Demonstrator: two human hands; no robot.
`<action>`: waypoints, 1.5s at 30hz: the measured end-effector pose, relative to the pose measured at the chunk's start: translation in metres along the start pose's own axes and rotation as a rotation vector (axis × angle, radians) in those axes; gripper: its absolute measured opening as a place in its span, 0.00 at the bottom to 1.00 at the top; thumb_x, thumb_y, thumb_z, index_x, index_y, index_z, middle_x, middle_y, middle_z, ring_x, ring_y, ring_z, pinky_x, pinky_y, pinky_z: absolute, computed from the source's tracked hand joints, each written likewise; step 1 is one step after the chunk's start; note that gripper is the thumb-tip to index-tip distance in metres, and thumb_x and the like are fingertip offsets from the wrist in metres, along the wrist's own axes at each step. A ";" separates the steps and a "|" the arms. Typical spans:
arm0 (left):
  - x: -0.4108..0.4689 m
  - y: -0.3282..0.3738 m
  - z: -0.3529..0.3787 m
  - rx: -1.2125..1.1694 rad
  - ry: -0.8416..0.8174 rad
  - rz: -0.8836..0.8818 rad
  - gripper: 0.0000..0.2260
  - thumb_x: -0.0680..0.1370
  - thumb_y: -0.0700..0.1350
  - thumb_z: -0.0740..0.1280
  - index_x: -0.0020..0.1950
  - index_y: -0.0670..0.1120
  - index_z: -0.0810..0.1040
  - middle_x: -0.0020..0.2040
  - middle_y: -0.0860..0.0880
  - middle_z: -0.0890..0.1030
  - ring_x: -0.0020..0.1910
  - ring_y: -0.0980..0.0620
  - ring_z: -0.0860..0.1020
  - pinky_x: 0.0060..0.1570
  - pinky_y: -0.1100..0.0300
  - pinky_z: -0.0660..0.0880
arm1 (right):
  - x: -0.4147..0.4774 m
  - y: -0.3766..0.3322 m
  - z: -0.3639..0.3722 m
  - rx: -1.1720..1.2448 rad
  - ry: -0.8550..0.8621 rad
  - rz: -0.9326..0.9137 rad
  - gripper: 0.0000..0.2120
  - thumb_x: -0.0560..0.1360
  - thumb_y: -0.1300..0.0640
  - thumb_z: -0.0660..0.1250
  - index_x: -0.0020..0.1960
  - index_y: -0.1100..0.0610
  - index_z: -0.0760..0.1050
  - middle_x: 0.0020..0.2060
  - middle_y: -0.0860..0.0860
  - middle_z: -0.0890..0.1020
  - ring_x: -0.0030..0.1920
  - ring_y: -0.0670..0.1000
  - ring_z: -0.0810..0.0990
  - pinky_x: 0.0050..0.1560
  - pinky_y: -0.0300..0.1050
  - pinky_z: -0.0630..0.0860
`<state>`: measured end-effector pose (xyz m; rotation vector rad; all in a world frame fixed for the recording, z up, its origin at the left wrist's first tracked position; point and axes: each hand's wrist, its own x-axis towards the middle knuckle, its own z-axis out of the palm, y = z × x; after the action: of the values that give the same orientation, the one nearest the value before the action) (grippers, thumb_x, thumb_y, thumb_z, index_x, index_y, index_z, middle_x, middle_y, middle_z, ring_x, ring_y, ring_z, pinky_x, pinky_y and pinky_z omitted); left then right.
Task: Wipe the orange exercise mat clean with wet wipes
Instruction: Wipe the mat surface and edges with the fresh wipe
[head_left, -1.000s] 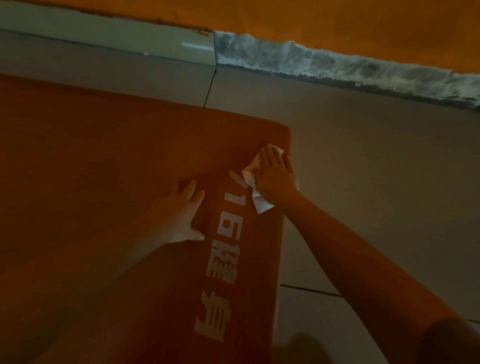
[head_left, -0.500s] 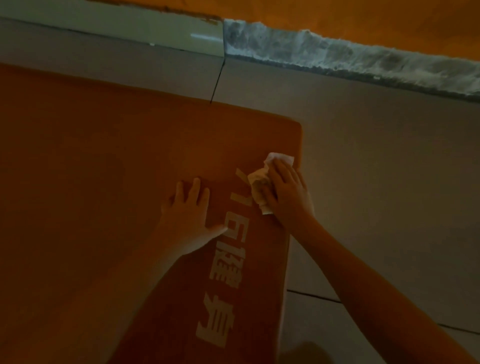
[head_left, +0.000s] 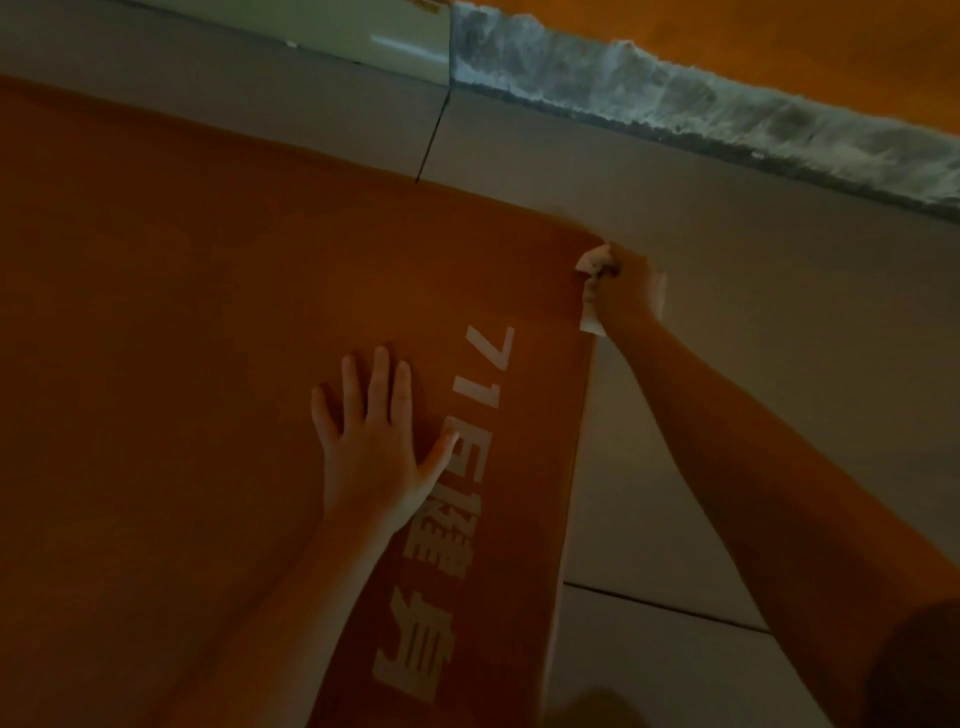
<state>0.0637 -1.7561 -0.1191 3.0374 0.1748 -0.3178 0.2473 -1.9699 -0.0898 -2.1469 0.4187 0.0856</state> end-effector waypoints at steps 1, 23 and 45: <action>0.000 0.000 0.000 -0.006 0.006 0.003 0.41 0.76 0.70 0.40 0.79 0.44 0.52 0.79 0.44 0.47 0.77 0.39 0.44 0.72 0.36 0.44 | 0.000 0.001 0.002 0.017 0.016 -0.004 0.24 0.69 0.73 0.49 0.40 0.53 0.79 0.32 0.48 0.79 0.28 0.42 0.77 0.31 0.34 0.72; 0.000 0.000 0.002 -0.011 0.048 -0.009 0.39 0.76 0.69 0.41 0.79 0.44 0.51 0.79 0.45 0.46 0.77 0.40 0.42 0.73 0.37 0.42 | -0.096 0.054 -0.001 -0.264 -0.003 -0.113 0.22 0.79 0.41 0.50 0.48 0.51 0.79 0.34 0.48 0.79 0.36 0.50 0.79 0.40 0.47 0.74; -0.002 0.001 -0.004 -0.050 0.012 -0.007 0.39 0.76 0.69 0.39 0.79 0.45 0.43 0.79 0.45 0.40 0.77 0.41 0.37 0.73 0.36 0.41 | -0.181 0.063 -0.009 -0.304 -0.028 0.024 0.11 0.82 0.56 0.59 0.46 0.52 0.80 0.32 0.41 0.78 0.30 0.44 0.79 0.24 0.32 0.68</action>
<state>0.0628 -1.7567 -0.1148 2.9902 0.1908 -0.2910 0.0555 -1.9622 -0.0946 -2.4363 0.4371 0.2039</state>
